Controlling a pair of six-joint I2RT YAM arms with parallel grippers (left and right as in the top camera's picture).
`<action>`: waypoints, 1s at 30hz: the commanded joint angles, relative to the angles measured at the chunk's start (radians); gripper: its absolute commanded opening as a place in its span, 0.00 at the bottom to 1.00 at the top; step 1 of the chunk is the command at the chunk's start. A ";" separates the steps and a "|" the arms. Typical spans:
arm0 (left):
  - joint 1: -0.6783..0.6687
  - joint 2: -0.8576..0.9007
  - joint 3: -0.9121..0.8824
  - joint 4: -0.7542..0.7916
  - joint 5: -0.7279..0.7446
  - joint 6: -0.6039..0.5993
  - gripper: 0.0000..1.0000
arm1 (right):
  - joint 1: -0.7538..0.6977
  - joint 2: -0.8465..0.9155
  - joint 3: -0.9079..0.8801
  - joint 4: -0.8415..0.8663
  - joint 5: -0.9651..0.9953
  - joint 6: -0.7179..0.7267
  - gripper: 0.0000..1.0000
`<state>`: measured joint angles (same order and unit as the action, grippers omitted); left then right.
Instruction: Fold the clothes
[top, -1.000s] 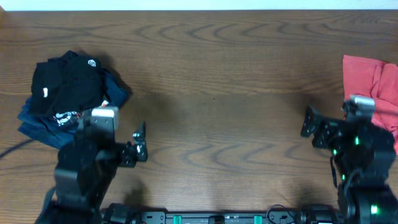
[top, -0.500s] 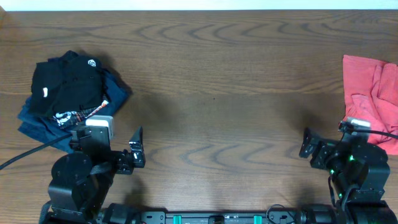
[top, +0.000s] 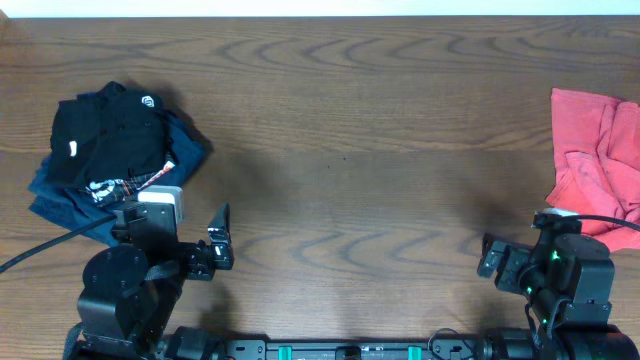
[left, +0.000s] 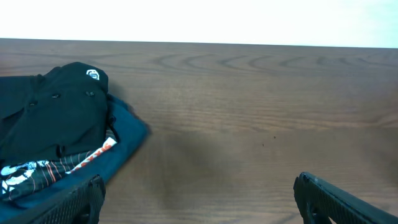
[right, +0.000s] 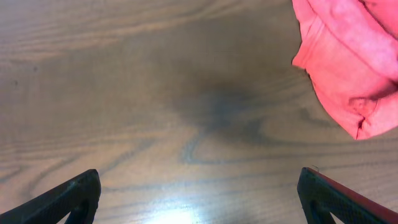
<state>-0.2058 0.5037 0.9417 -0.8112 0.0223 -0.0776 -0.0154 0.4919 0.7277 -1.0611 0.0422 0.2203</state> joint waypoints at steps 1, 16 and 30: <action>-0.004 -0.002 -0.005 -0.001 -0.008 -0.006 0.98 | 0.012 -0.029 -0.016 0.053 0.014 -0.013 0.99; -0.004 -0.002 -0.005 -0.001 -0.008 -0.006 0.98 | 0.036 -0.435 -0.503 0.739 -0.031 -0.134 0.99; -0.004 -0.002 -0.005 -0.001 -0.008 -0.006 0.98 | 0.035 -0.482 -0.722 0.988 -0.048 -0.229 0.99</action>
<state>-0.2058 0.5037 0.9394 -0.8116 0.0219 -0.0776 0.0116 0.0124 0.0086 -0.0696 0.0124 0.0322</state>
